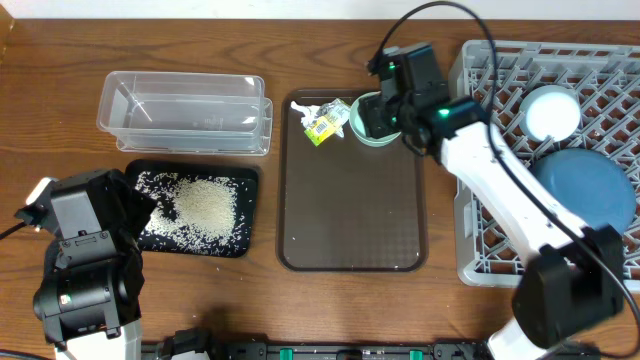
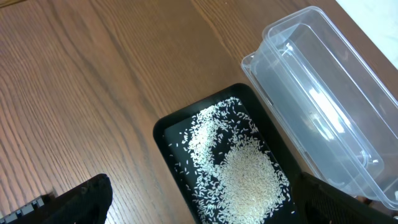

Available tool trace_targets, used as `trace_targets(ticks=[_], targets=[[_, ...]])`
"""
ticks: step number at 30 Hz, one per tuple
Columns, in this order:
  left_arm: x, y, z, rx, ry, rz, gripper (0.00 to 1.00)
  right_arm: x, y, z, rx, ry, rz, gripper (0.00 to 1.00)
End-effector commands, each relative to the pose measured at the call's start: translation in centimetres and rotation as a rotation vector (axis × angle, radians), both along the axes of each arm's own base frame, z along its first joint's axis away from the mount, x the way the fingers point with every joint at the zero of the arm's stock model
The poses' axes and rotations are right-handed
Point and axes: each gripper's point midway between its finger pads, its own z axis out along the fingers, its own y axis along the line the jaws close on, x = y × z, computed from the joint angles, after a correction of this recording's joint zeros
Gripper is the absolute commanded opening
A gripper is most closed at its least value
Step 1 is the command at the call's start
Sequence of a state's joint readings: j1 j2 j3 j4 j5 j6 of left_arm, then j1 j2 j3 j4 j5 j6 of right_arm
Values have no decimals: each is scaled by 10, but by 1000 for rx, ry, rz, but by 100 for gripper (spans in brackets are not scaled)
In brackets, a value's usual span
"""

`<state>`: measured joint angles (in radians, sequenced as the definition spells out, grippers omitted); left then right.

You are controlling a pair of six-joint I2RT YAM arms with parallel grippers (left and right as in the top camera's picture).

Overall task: Sort waste into correct bins and load items into the dishwasher rack
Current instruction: 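Reach the right gripper to the pink cup and grasp its rim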

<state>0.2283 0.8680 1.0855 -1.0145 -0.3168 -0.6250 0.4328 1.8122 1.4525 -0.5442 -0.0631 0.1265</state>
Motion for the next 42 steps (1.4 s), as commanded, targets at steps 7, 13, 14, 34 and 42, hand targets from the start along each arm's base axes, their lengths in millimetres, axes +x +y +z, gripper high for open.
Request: trace_targets(ticks=[7, 13, 14, 34, 42], targets=[[-1, 2, 5, 7, -9, 9, 94, 12, -1, -45, -92, 36, -47, 49], [-1, 2, 5, 7, -10, 10, 94, 12, -1, -57, -104, 53, -40, 44], [-1, 2, 5, 7, -10, 10, 94, 12, -1, -60, -107, 58, -39, 44], [-1, 2, 5, 7, -9, 9, 94, 24, 7, -40, -141, 31, -49, 9], [-1, 2, 5, 7, -10, 10, 94, 40, 4, 42, -102, -14, -89, 1]])
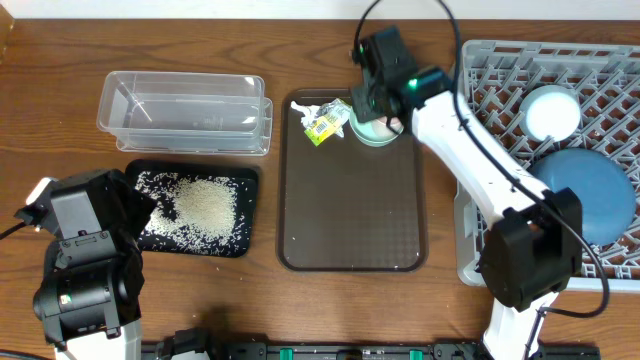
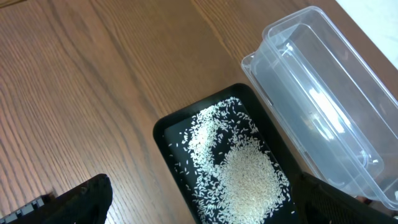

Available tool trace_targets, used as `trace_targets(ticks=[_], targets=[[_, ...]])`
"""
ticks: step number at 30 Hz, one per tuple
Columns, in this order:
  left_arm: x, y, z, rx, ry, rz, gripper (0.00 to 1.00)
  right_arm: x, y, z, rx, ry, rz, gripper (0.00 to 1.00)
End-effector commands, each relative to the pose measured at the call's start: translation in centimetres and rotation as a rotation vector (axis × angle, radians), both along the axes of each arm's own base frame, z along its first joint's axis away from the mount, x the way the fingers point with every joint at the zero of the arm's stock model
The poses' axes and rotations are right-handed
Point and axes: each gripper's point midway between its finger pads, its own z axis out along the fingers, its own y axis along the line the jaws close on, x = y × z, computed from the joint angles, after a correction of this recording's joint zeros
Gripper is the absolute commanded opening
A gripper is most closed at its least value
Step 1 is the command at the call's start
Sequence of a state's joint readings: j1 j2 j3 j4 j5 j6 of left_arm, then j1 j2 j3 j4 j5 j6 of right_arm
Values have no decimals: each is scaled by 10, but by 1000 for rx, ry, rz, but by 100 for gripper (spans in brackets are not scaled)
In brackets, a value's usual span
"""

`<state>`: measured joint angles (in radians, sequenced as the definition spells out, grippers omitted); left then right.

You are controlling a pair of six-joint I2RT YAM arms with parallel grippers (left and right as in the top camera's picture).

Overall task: Sort waste into correct bins and load items into the dishwasher rack
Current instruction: 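Reach the right gripper to the pink cup and grasp its rim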

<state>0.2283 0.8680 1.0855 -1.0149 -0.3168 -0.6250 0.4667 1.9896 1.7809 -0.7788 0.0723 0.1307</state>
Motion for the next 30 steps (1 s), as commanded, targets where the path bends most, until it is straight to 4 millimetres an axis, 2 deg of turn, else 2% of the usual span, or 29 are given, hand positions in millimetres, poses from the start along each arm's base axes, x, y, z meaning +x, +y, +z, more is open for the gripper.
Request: trace_targets(ticks=[1, 3, 5, 7, 8, 12, 16, 22, 26, 30], targets=[[-1, 2, 5, 7, -10, 10, 94, 13, -7, 41, 36, -50, -51, 1], [-1, 2, 5, 7, -10, 10, 94, 17, -19, 60, 56, -55, -76, 1], [-1, 2, 5, 7, -10, 10, 94, 17, -21, 72, 116, -39, -54, 1], [-1, 2, 5, 7, -10, 10, 94, 14, -17, 74, 155, -20, 11, 14], [-1, 2, 5, 7, -10, 10, 94, 13, -18, 72, 151, -10, 23, 16], [-1, 2, 5, 7, -10, 10, 94, 7, -16, 46, 106, 35, 54, 26], [-1, 2, 5, 7, -10, 10, 94, 5, -8, 4, 47, 92, 55, 33], [-1, 2, 5, 7, -10, 10, 94, 5, -10, -53, -65, 175, -8, 34], [-1, 2, 5, 7, -10, 10, 94, 4, -11, -73, -86, 212, -9, 34], [-1, 2, 5, 7, -10, 10, 94, 3, -11, -77, -90, 220, -8, 32]])
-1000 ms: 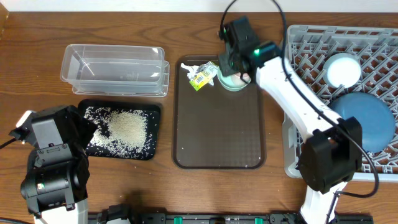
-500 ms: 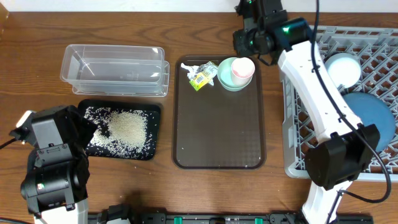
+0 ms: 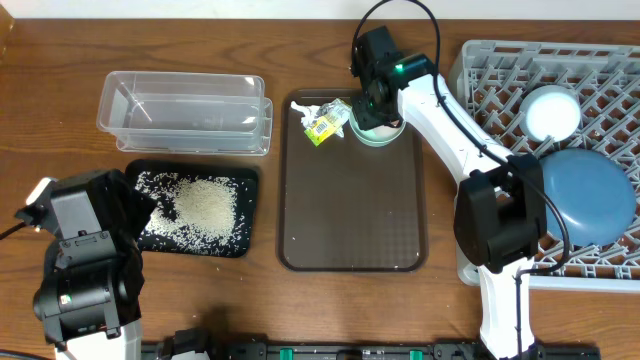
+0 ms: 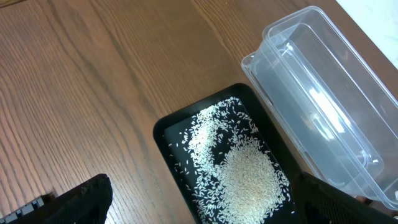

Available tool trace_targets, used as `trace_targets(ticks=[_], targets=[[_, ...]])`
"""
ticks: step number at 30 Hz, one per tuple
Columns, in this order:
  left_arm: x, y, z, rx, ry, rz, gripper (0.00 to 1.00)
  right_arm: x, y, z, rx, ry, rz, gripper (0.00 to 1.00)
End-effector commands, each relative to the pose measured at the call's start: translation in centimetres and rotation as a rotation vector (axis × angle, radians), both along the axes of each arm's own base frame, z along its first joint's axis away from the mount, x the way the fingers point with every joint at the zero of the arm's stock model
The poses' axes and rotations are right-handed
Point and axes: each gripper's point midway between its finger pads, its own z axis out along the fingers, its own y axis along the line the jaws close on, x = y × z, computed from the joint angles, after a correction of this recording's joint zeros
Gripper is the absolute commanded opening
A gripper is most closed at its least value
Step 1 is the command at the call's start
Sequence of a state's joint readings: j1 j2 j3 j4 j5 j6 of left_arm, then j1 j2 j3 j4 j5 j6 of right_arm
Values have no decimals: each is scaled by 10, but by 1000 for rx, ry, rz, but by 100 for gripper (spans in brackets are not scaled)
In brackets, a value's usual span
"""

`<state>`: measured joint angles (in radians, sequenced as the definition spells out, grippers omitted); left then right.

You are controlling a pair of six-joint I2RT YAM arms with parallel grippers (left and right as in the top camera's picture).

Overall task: Sort waste into correct bins and load items into the dishwasher rack
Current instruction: 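Reach the right gripper to the pink cup and grasp its rim, then lift the pink cup and carry it to the rack's back right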

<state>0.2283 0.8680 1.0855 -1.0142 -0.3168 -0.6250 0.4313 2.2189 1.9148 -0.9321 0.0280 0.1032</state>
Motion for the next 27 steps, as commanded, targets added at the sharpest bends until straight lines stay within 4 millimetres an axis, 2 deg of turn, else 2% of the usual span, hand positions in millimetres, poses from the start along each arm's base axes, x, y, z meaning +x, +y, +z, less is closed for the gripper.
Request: trace_targets(ticks=[1, 5, 8, 11, 13, 16, 18, 19, 20, 23, 25, 27], targets=[[-1, 2, 5, 7, -9, 10, 94, 1, 0, 5, -8, -18, -16, 27], [-1, 2, 5, 7, -9, 10, 94, 0, 0, 5, -9, -12, -18, 2], [-1, 2, 5, 7, -9, 10, 94, -1, 0, 7, 1, -8, -45, 1], [-1, 2, 5, 7, -9, 9, 94, 1, 1, 25, 24, -34, -58, 1], [-1, 2, 5, 7, -9, 10, 94, 3, 0, 49, 58, -71, -71, 1], [-1, 2, 5, 7, -9, 10, 94, 7, -8, 103, 128, -159, -87, 1], [-1, 2, 5, 7, -9, 9, 94, 7, -22, 143, 177, -232, -106, 1], [-1, 2, 5, 7, -9, 10, 94, 6, -36, 171, 207, -283, -128, 1], [-1, 2, 5, 7, -9, 10, 94, 5, -44, 183, 221, -305, -139, 1], [-1, 2, 5, 7, -9, 10, 94, -2, -83, 232, 307, -382, -146, 1], [-1, 2, 5, 7, -9, 9, 94, -7, -114, 252, 385, -401, -148, 1], [-1, 2, 5, 7, -9, 10, 94, -9, -147, 261, 469, -398, -169, 1]])
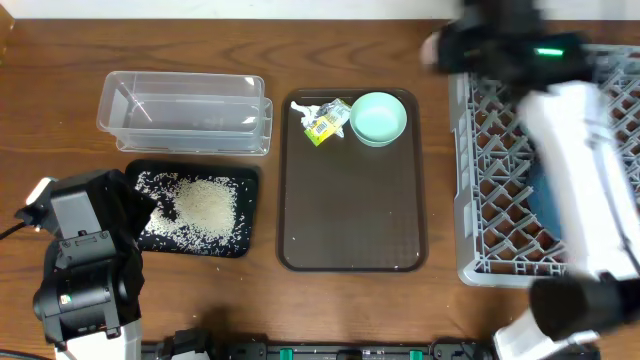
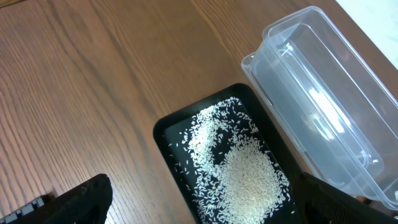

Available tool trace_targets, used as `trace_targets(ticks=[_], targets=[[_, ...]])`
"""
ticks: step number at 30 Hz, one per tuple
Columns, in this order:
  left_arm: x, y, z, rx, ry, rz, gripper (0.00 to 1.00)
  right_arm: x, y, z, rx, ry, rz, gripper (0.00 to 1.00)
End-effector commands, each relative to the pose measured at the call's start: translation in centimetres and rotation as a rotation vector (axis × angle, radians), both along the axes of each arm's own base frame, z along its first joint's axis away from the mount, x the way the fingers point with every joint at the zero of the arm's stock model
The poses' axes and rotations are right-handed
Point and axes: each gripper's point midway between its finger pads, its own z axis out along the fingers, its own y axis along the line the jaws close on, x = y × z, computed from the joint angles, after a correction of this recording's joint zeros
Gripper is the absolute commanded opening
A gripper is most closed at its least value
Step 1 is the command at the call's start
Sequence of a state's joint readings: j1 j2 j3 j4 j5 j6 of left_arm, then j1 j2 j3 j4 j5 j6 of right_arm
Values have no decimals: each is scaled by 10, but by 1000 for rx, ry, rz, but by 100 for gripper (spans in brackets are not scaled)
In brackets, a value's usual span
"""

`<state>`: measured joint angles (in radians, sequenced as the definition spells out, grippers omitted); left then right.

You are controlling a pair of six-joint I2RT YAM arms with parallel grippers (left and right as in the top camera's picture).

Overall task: Sort waste into correct bins and load items into the dishwasher rack
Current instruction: 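Lift the pink cup and carry it to the rack's back right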

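A mint green bowl [image 1: 379,118] stands upright at the back right of the brown tray [image 1: 350,230], with a crumpled yellow-and-white wrapper [image 1: 322,122] touching its left side. The grey dishwasher rack [image 1: 490,200] is at the right. My right arm [image 1: 560,130] is a blurred sweep over the rack, its gripper [image 1: 445,45] a dark smear by the rack's back left corner, clear of the bowl. My left gripper [image 2: 205,202] is open above the black tray of rice [image 2: 233,168], nothing between its fingers.
A clear plastic container [image 1: 185,110] stands at the back left, just behind the rice tray [image 1: 195,208]. Part of a blue plate [image 1: 540,205] shows in the rack under the blurred arm. The left arm's base [image 1: 85,265] fills the front left corner.
My right gripper was down at the mint bowl's back rim; now the arm is blurred over the rack and the bowl stands uncovered in the same spot. The left arm has not moved.
My right gripper was at the bowl's right side, then at its back edge, and stayed there with the arm swung further round. Now it is away over the rack. Bowl, wrapper and left arm kept their places throughout.
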<state>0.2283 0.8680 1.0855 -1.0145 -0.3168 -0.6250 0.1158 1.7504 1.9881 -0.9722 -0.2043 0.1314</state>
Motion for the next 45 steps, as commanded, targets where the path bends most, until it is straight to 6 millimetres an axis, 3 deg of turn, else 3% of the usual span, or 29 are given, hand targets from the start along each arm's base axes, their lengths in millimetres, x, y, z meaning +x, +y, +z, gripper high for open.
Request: trace_targets(ticks=[1, 5, 8, 9, 13, 19, 24, 34, 45], targets=[[-1, 2, 5, 7, -10, 10, 94, -7, -42, 12, 168, 5, 52, 1], [-1, 2, 5, 7, -9, 9, 94, -10, -109, 10, 356, -10, 66, 1], [-1, 2, 5, 7, -10, 10, 94, -9, -158, -3, 457, -6, 13, 1], [-1, 2, 5, 7, -9, 9, 94, -7, -181, -15, 485, 5, -24, 1], [-1, 2, 5, 7, -9, 9, 94, -4, -224, -52, 566, 35, -63, 1], [-1, 2, 5, 7, -10, 10, 94, -2, -256, -92, 726, 39, -40, 1], [-1, 2, 5, 7, -9, 9, 94, -5, -282, -122, 758, 63, -93, 1], [-1, 2, 5, 7, -9, 9, 94, -26, -325, -150, 718, 103, -229, 1], [-1, 2, 5, 7, -10, 10, 94, -27, -338, -168, 768, 19, -226, 1]])
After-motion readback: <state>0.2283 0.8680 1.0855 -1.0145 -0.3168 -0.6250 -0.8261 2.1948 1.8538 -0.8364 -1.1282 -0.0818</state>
